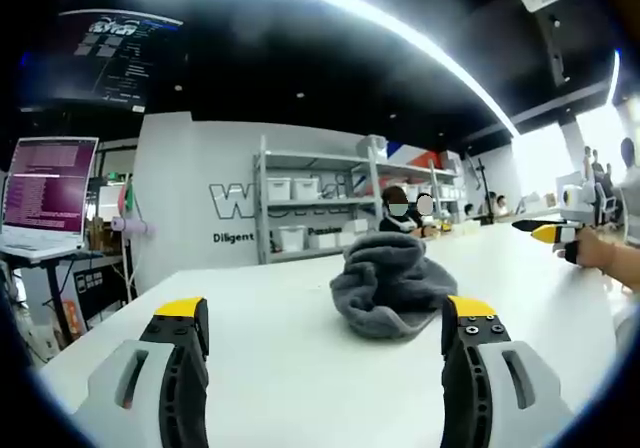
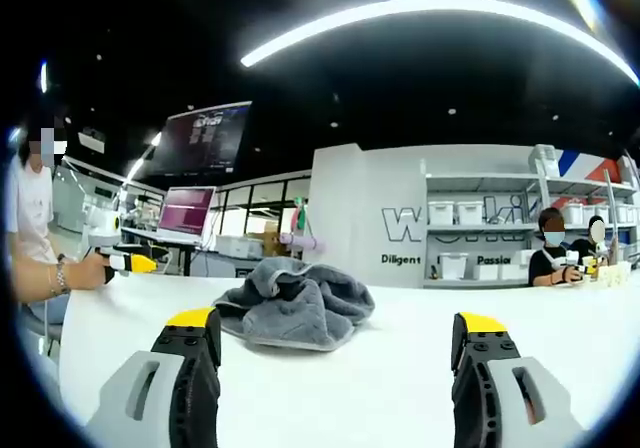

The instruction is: Fold the towel on the table until its edges align and the towel forms a compact rectangular stack.

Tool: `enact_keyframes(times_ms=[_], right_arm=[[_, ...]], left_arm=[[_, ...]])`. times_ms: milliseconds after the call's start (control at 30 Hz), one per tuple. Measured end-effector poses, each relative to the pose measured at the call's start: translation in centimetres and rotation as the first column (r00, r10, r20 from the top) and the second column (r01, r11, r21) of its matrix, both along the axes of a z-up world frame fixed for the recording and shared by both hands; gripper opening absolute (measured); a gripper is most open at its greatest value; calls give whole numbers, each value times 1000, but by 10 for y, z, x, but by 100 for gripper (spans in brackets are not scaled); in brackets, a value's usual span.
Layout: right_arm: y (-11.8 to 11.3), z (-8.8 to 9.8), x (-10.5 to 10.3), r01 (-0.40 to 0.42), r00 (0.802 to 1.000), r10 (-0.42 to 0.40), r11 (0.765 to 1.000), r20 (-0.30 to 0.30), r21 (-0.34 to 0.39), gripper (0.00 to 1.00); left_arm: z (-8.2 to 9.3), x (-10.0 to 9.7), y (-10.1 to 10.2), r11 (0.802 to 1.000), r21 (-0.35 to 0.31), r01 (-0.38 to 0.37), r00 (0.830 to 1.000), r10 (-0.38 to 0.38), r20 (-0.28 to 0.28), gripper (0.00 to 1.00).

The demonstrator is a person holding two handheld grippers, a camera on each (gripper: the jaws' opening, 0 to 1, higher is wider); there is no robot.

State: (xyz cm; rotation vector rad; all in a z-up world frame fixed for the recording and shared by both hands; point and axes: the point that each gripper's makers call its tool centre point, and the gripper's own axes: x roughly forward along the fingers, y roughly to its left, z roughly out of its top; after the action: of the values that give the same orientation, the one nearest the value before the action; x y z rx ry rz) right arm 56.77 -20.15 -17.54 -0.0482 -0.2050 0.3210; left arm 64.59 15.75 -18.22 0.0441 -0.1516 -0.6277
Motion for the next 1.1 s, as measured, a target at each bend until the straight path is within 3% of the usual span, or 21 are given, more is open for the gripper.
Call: enact_keyframes(times_ms=[1100], right_arm=[[0,-2,2,2,1000,-2,1000,-9,-16,98]], left_arm=[[1,-2,-2,1000,1,11,1000,-11,9,94]])
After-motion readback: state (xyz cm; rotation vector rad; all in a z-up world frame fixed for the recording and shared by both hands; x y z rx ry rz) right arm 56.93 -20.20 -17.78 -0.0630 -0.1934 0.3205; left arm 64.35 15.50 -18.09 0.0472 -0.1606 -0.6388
